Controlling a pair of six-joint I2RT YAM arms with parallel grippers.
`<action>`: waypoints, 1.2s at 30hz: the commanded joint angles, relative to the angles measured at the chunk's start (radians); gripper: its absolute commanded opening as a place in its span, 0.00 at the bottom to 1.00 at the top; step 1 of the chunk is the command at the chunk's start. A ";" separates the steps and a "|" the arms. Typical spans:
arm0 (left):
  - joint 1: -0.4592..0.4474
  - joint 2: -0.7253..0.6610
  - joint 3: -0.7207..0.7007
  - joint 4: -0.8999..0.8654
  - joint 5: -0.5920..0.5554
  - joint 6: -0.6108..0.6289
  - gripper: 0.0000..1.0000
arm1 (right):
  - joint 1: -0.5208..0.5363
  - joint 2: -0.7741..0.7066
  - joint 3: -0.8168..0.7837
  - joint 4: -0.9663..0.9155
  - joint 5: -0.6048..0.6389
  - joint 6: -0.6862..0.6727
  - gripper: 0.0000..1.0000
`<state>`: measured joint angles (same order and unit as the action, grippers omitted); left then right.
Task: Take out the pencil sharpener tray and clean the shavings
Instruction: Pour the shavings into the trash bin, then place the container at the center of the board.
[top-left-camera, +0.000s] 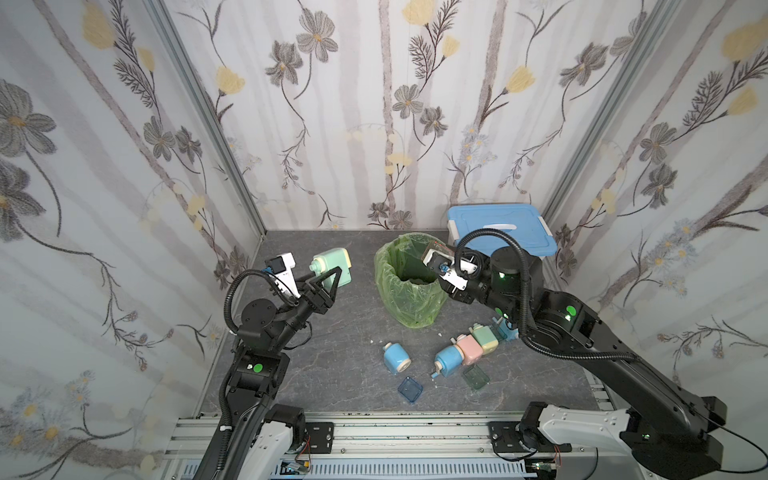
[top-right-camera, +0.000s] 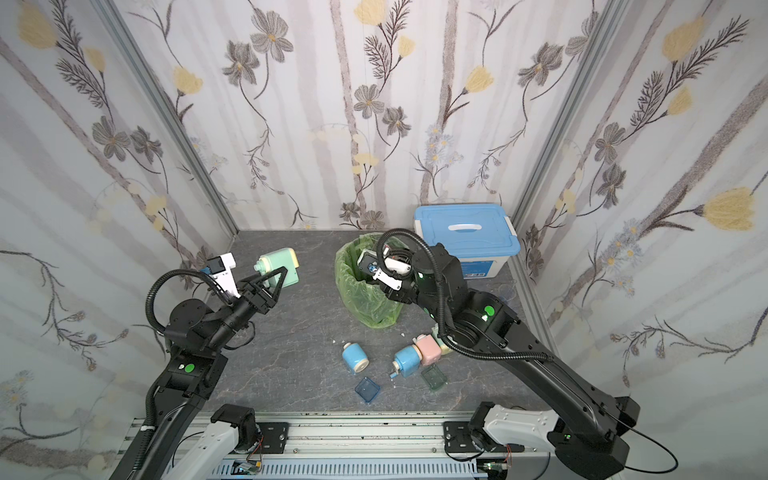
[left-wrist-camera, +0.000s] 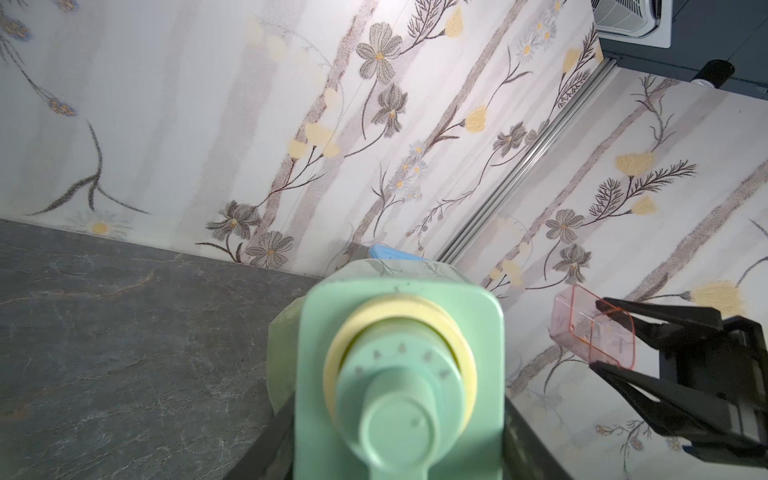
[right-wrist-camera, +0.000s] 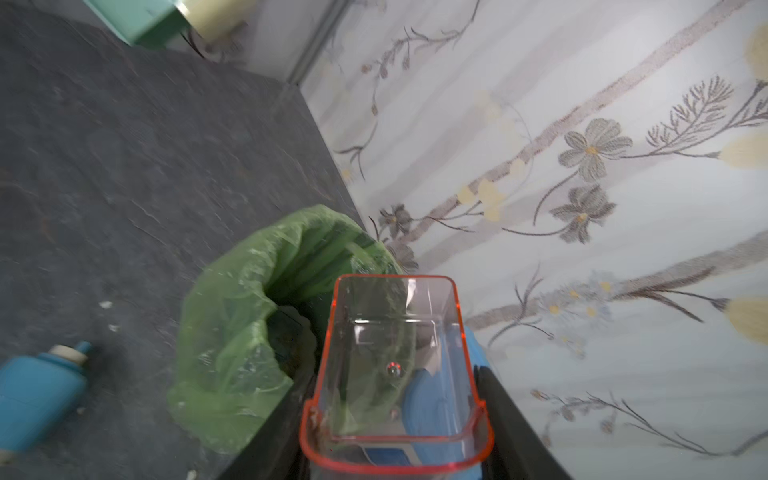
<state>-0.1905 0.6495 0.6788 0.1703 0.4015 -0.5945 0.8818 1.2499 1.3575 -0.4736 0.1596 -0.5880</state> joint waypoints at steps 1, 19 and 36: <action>0.006 -0.012 0.012 -0.009 -0.031 0.012 0.41 | 0.025 -0.092 -0.152 0.161 -0.422 0.230 0.47; 0.023 -0.083 0.017 -0.160 -0.067 0.016 0.41 | 0.431 0.323 -0.560 0.789 -0.417 0.476 0.43; 0.028 -0.091 0.042 -0.224 -0.067 0.035 0.42 | 0.459 0.662 -0.464 0.700 -0.262 0.473 0.55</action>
<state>-0.1635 0.5571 0.7162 -0.0856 0.3340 -0.5648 1.3430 1.8977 0.8799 0.2169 -0.1486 -0.1287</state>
